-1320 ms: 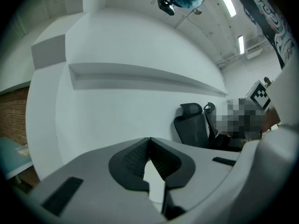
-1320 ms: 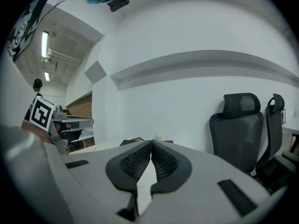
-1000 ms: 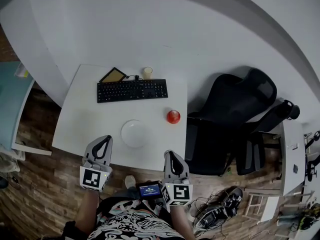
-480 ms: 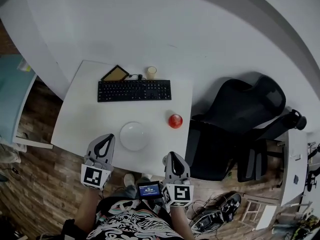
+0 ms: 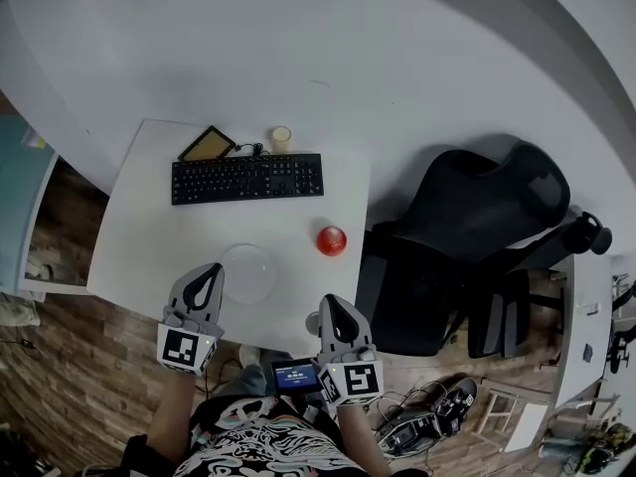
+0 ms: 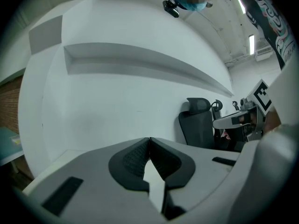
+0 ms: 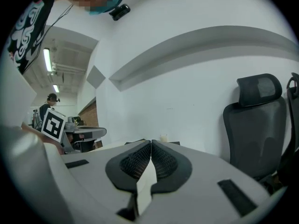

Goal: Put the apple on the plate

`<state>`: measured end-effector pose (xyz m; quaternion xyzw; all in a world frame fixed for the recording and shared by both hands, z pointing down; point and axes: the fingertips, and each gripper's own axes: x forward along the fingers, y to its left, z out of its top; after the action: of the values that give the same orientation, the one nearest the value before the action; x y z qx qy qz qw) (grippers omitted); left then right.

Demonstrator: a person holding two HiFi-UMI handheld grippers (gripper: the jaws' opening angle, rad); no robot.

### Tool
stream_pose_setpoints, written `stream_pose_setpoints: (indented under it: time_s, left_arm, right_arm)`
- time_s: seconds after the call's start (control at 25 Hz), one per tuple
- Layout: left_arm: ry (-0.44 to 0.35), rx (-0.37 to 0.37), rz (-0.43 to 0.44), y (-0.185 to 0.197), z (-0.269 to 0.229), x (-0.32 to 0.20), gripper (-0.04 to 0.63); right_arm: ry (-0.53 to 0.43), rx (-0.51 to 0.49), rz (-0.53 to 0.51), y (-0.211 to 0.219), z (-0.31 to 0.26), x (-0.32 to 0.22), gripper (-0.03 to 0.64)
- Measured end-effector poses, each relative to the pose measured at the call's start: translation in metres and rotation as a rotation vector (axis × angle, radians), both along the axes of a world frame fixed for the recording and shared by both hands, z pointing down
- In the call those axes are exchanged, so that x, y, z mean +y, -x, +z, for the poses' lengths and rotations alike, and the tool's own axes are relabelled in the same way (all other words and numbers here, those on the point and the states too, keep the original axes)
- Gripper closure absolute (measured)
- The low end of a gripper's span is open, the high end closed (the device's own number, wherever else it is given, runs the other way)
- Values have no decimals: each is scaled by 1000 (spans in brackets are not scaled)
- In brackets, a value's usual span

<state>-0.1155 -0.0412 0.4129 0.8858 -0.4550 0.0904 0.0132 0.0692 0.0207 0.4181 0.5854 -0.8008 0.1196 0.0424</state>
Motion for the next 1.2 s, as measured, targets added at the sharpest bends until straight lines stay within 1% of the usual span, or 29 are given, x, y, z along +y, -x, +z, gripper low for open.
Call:
stream_pose_setpoints:
  time_s: [0.08, 0.16, 0.32, 0.52, 0.8, 0.96, 1.04, 1.2]
  left_arm:
    - [4, 4, 6, -8, 3, -4, 580]
    - [18, 16, 11, -16, 7, -6, 580]
    - [34, 3, 26, -26, 14, -11, 580]
    - [47, 0, 33, -37, 23, -21, 580]
    - [56, -20, 84, -65, 39, -33, 580]
    - [38, 29, 94, -82, 39, -41, 580]
    - [50, 27, 112, -90, 45, -43, 580]
    - [64, 27, 148, -108, 54, -47, 580]
  right_arm:
    - [17, -6, -38, -1, 6, -4, 588]
    - [35, 0, -49, -5, 13, -8, 588]
    - [55, 15, -11, -20, 23, -16, 588]
    - [63, 40, -2, -34, 33, -24, 588]
    - [83, 52, 20, -54, 47, -33, 588]
    - [75, 37, 33, -66, 52, -36, 588]
    - [59, 39, 23, -70, 53, -39, 588]
    - [76, 46, 25, -79, 63, -44, 588]
